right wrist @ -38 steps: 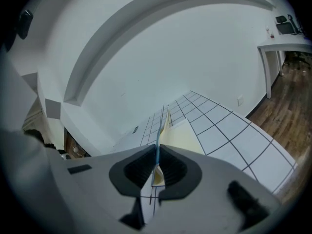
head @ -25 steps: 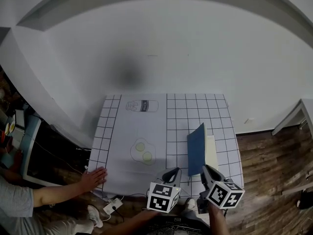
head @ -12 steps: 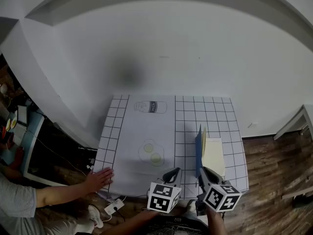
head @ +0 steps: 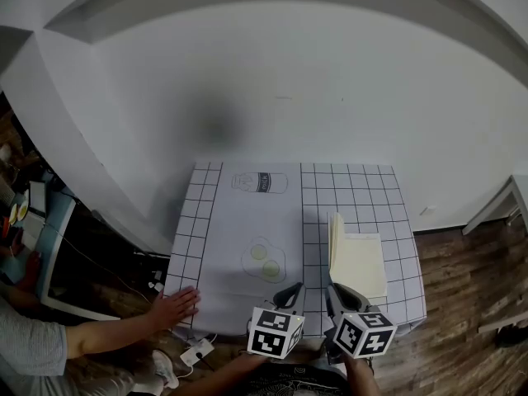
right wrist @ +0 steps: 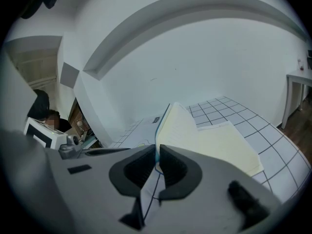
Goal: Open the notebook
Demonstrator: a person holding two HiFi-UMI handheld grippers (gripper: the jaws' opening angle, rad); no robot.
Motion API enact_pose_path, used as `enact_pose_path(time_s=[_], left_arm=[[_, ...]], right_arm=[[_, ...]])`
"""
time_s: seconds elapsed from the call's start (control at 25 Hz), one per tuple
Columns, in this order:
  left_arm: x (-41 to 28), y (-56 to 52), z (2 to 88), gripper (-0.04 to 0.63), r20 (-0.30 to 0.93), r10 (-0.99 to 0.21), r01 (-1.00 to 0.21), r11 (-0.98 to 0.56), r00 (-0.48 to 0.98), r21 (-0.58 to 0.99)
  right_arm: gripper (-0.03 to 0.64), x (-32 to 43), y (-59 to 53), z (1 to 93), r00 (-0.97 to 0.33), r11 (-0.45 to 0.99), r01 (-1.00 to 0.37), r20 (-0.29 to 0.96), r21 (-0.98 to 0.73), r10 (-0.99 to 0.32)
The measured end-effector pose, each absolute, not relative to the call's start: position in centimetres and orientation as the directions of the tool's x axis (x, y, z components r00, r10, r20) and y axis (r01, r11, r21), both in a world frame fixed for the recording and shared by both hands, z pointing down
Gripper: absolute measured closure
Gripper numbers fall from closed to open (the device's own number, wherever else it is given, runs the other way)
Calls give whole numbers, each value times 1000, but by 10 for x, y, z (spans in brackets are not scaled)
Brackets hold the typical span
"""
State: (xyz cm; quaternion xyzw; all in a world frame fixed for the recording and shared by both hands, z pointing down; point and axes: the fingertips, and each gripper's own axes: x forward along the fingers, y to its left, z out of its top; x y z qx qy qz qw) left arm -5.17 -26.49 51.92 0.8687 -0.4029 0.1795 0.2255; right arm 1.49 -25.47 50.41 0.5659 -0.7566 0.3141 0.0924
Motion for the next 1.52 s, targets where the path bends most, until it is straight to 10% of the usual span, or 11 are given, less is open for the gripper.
enact_pose_path(time_s=[1.52], left_arm=[[-122, -271, 539, 585, 534, -615, -800, -555, 580, 228]], right_arm=[[571, -62, -260, 611, -352, 283, -934, 703, -219, -618]])
